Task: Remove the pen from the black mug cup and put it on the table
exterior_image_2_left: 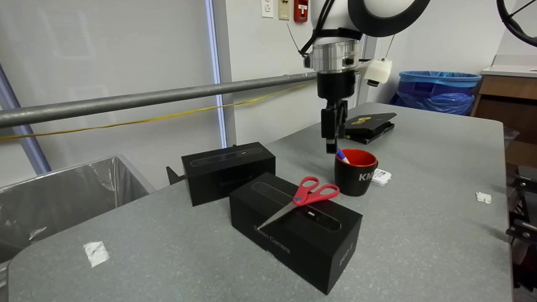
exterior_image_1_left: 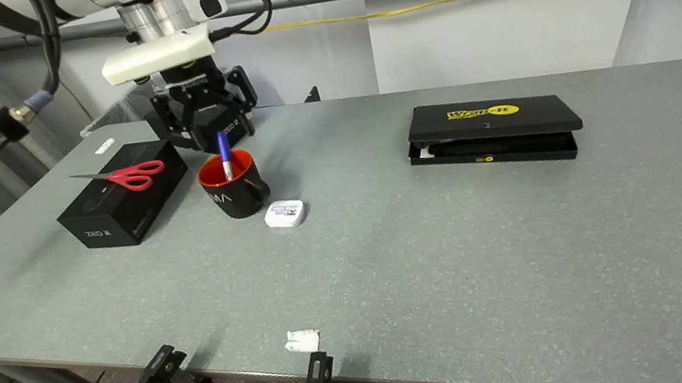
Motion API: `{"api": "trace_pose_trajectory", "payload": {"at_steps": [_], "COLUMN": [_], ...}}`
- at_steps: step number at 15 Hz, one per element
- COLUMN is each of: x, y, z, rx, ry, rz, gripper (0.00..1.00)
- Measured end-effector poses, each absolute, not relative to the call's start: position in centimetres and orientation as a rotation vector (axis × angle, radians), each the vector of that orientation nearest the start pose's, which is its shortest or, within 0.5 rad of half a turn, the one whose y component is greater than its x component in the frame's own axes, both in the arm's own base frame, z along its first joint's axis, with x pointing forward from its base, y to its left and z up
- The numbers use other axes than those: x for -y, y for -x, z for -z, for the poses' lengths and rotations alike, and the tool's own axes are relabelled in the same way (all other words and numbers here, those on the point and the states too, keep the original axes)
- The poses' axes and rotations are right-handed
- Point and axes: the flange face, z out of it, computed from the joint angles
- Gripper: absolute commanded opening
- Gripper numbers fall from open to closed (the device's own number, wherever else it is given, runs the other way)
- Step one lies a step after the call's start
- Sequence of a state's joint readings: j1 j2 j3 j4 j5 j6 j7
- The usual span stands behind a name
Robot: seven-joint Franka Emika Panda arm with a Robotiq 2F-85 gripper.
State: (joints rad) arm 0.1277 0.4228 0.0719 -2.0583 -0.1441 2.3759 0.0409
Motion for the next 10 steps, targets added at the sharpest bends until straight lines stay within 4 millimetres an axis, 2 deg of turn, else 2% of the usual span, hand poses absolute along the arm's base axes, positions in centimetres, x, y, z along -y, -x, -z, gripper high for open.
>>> {"api": "trace_pose_trajectory", "payload": {"at_steps": [7,8,10], "x": [-11.45,-11.46,-11.49], "y": [-57.76,-57.79,-57.85], "z": [-21.89,-21.93,-22.01], "rx": [0.403,0.398,0.383], "ry": [3.186,3.184,3.178], "rz": [-0.14,-0.139,-0.138], "gripper": [0.05,0.01,0.02]}}
